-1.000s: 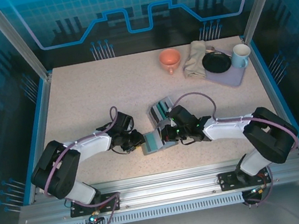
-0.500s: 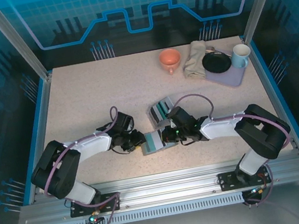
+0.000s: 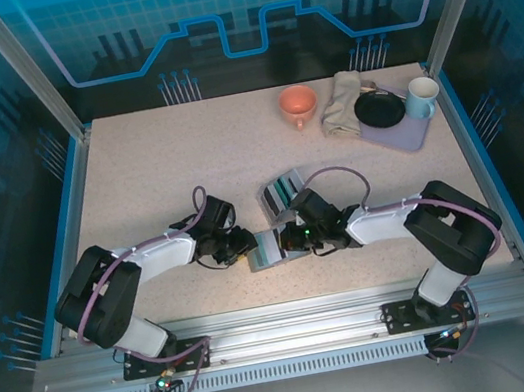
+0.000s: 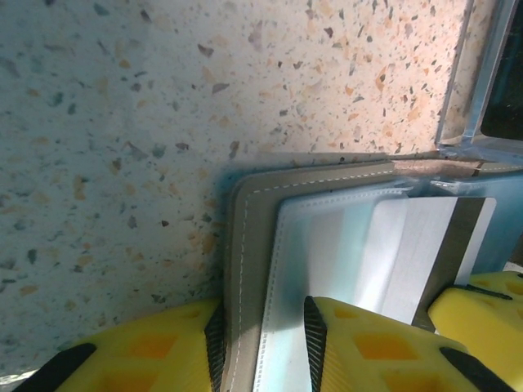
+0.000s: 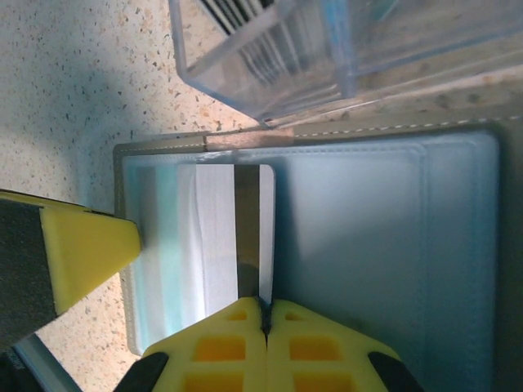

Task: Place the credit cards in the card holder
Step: Insert the credit card into the card slot.

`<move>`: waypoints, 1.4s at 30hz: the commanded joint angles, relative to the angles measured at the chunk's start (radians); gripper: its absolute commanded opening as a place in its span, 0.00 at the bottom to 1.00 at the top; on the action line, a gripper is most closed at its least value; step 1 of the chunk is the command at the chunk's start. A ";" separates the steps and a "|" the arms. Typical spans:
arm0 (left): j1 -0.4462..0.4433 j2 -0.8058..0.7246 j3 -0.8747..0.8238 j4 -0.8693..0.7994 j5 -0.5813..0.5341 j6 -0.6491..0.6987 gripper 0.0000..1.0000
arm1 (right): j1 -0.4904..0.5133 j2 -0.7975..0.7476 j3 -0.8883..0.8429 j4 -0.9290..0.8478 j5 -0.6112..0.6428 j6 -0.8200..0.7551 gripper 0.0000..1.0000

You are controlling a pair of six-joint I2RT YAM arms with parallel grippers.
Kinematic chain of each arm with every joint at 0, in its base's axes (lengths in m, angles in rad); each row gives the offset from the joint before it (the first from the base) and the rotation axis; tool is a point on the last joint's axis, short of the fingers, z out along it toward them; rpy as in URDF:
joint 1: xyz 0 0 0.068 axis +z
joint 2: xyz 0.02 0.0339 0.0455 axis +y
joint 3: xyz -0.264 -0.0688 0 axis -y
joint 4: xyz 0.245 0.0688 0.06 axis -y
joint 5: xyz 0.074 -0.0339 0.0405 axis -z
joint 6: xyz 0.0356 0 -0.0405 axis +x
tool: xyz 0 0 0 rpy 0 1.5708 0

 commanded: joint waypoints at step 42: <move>-0.023 -0.054 -0.008 -0.113 -0.078 0.019 0.34 | 0.061 -0.032 0.233 -0.352 0.050 -0.195 0.27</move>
